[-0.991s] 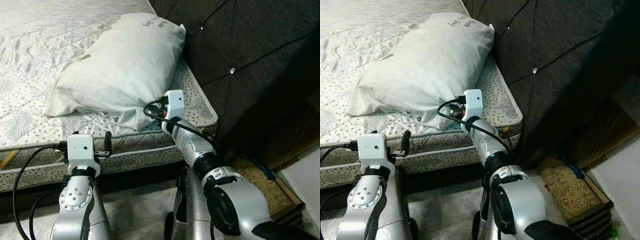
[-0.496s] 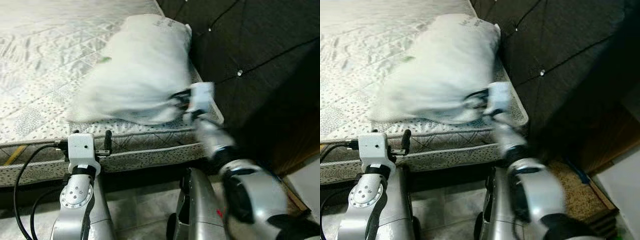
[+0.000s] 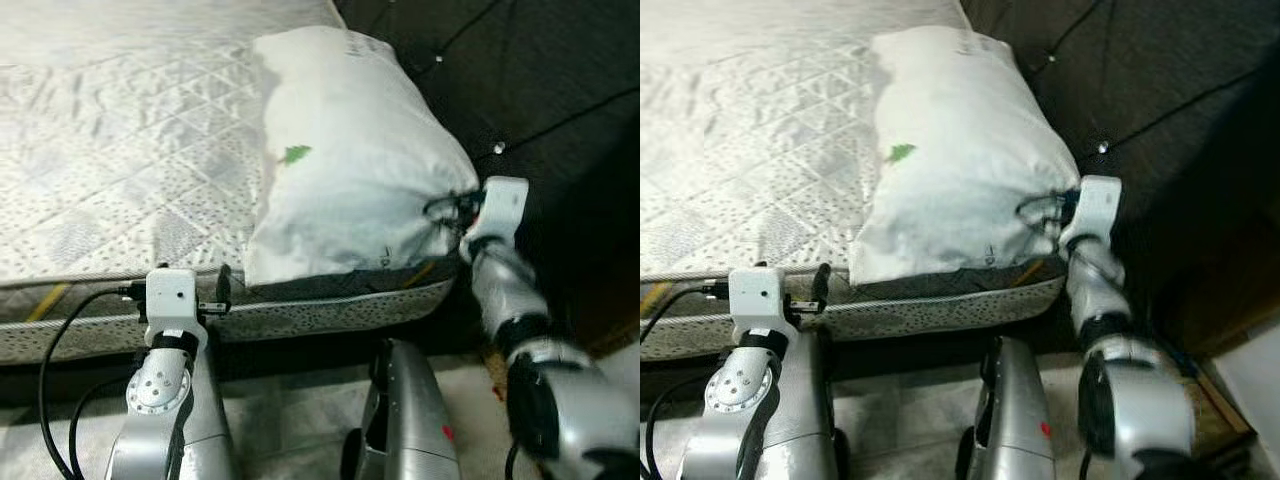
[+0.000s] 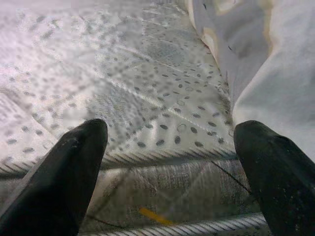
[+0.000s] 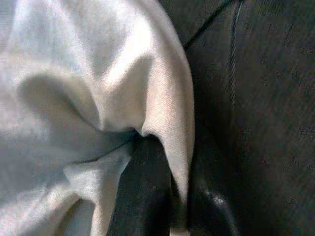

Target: Clean up the room

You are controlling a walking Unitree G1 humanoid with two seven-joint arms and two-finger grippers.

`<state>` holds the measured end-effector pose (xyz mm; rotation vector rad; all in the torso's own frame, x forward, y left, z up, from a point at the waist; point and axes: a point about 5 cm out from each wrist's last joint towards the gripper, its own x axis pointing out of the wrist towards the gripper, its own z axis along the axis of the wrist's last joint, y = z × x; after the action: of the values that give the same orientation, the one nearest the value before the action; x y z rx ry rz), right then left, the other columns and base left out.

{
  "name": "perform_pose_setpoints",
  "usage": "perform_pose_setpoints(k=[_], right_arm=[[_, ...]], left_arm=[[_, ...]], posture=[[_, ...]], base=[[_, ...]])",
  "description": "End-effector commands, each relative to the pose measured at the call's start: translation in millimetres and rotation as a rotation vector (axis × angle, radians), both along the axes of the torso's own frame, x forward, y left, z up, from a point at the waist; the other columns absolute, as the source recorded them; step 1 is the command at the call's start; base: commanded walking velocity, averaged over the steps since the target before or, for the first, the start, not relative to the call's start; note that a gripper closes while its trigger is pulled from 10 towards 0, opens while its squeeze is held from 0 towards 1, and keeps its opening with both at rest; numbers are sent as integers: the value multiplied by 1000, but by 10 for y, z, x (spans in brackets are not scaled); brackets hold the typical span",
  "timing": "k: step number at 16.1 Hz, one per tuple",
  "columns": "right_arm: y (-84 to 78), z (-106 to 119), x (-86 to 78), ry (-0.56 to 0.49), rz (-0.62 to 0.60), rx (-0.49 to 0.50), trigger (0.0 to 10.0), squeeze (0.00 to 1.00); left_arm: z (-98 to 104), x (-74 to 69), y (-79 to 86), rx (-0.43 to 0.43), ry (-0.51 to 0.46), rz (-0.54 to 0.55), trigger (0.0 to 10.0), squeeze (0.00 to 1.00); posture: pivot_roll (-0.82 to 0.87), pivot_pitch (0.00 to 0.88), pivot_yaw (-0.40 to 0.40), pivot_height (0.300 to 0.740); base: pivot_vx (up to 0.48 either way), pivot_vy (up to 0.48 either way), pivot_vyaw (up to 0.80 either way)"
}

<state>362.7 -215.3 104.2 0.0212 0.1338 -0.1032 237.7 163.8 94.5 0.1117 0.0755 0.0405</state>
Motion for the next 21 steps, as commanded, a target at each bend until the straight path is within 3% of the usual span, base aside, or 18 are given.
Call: perform_pose_setpoints(k=[1,3,5,7,9,10,11,14,17,19,20,21], right_arm=[[17,-89,-78,1,19,-2,0,0],[193,-233,-171,29,124,-11,0,0],[279,-173,-119,17,157,-11,0,0],[334,-45,-4,11,186,-19,0,0],[374,288,202,-31,238,-81,0,0],[333,433,266,-55,240,-124,0,0],[187,608,331,-72,187,-136,0,0],[-189,864,359,-98,88,-168,0,0],[-410,872,309,-78,28,-199,0,0],[-392,782,290,-47,52,-189,235,0],[-319,679,278,-14,105,-171,10000,8],[-181,529,253,14,184,-152,10000,1000]], left_arm=[[2,22,-12,-1,2,-11,10000,0],[-2,30,-9,2,1,-14,10000,0],[-14,34,-30,3,4,-24,10000,0],[-14,39,-31,1,3,-22,10000,0],[-4,51,-37,2,-2,-17,10000,0],[2,48,-26,3,-5,-8,10000,0],[-4,32,0,4,-4,6,10000,0],[-27,-1,7,5,2,18,10000,0],[-29,15,-19,1,4,12,10000,0],[-35,16,-29,0,7,3,10000,0],[-38,15,-41,1,9,-4,10000,0],[-38,10,-49,2,10,-8,10000,0]], posture=[[59,0,-75,464],[54,0,-70,464],[51,0,-68,464],[51,0,-69,464],[60,0,-81,464],[63,0,-85,464],[66,0,-95,464],[65,0,-101,464],[53,0,-94,464],[48,0,-91,464],[47,0,-91,464],[48,0,-91,464]], base=[[0,0,0],[0,0,0],[0,0,0],[0,0,0],[0,0,0],[0,0,0],[0,0,0],[0,0,0],[0,0,0],[0,0,0],[0,0,0],[0,0,0]])
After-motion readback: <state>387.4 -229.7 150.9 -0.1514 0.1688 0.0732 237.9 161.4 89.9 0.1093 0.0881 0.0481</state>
